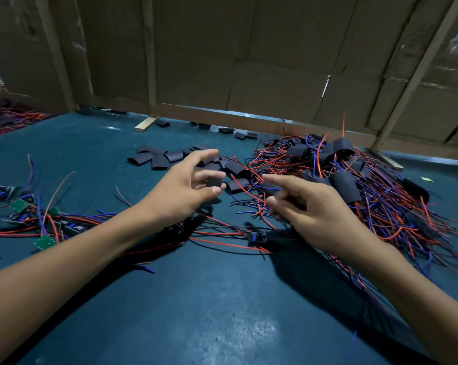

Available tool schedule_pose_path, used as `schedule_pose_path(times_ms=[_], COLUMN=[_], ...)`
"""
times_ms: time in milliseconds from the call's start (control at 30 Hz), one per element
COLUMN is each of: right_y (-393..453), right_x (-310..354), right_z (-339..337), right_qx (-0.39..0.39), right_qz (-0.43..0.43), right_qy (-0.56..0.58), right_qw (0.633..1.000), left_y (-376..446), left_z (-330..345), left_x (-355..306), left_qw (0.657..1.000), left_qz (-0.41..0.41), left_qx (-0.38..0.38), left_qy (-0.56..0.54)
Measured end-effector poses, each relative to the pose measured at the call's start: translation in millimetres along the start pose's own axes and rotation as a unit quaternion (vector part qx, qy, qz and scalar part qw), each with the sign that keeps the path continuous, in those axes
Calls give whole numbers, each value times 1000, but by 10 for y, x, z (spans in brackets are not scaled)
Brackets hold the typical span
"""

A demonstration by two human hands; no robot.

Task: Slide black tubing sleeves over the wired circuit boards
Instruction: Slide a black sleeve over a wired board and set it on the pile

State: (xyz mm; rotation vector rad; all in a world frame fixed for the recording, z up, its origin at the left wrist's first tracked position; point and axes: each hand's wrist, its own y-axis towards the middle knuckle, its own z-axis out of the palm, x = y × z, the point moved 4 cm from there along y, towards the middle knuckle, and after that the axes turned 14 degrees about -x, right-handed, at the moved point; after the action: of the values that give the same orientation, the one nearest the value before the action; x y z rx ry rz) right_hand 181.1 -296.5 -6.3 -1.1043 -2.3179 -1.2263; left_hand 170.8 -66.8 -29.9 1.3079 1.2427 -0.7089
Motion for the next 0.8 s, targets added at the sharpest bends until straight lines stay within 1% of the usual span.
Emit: schedule_pose_path(times_ms=[100, 167, 267, 333, 433, 500, 633, 800], right_y=[14, 21, 20, 10, 5, 11, -1, -12], right_x=[15, 66, 135, 160, 192, 193, 166, 139], right_z=[-42, -78, -139, -159, -182, -181, -137, -80], right_qx=[-30, -57, -102, -107, -113, -108, -59, -26], right_qz=[-18, -32, -21, -9, -2, -3, -1, -4], right_qy=[-20, -31, 10, 53, 107, 105, 112, 91], right_qw=[999, 997, 994, 993, 988, 989, 992, 995], left_y=[-40, -66, -82, -97, -134, -145, -202, -309], left_z=[19, 35, 51, 33, 16, 21, 61, 142], left_x=[-62, -115, -160, -194, -260, -292, -351, -449], left_qw=[998, 995, 989, 981, 958, 948, 920, 896], left_qz=[50, 92, 141, 187, 277, 309, 371, 417], left_qx=[18, 12, -1, -3, 4, 6, 2, 16], left_qy=[21, 40, 34, 45, 75, 78, 125, 153])
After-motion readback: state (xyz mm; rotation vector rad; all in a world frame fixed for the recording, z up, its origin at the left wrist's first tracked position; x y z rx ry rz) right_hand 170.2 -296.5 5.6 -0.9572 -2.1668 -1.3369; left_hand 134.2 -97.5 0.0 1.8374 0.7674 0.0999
